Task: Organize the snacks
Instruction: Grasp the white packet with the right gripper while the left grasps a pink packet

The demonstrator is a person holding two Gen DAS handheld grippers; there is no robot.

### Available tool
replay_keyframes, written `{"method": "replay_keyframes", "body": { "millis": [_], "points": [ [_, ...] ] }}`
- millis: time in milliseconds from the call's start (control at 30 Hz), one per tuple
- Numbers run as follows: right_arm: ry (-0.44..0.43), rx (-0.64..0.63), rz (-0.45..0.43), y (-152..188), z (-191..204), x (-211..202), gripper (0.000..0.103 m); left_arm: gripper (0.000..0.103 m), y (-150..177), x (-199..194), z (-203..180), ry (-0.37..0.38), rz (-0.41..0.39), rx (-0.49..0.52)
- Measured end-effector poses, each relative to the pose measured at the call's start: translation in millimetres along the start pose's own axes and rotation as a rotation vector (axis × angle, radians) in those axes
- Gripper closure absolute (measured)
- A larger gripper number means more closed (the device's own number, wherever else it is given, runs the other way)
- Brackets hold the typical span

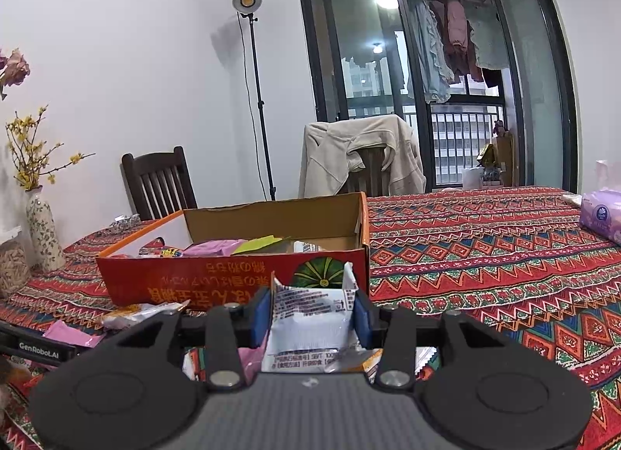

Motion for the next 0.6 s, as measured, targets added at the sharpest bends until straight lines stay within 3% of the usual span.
{"method": "replay_keyframes", "body": {
  "millis": [167, 233, 267, 600],
  "points": [
    [-0.001, 0.001, 0.003, 0, 0, 0, 0.061, 0.003, 1, -4, -1, 0.007, -0.014, 0.008],
    [-0.001, 0.001, 0.003, 0, -1, 0, 0.061, 0.019, 0, -8, -2, 0.011, -0.029, 0.008],
    [-0.001, 0.001, 0.003, 0, -1, 0, 0.061, 0.021, 0, -10, -2, 0.013, -0.036, 0.009],
    [-0.006, 0.004, -0.007, -1, -1, -2, 0.061, 0.027, -4, -29, -7, 0.017, -0.112, 0.03]
  ]
}}
Point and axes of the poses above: each gripper's, at about its wrist camera, not at the fingertips, and x roughly the way its jaws point, z to its left, y to its underside, the point moved 9 cm from there along x, roughly the way its jaws point, and after that the axes turned 11 degrees about -z, right-handed, at the moved point
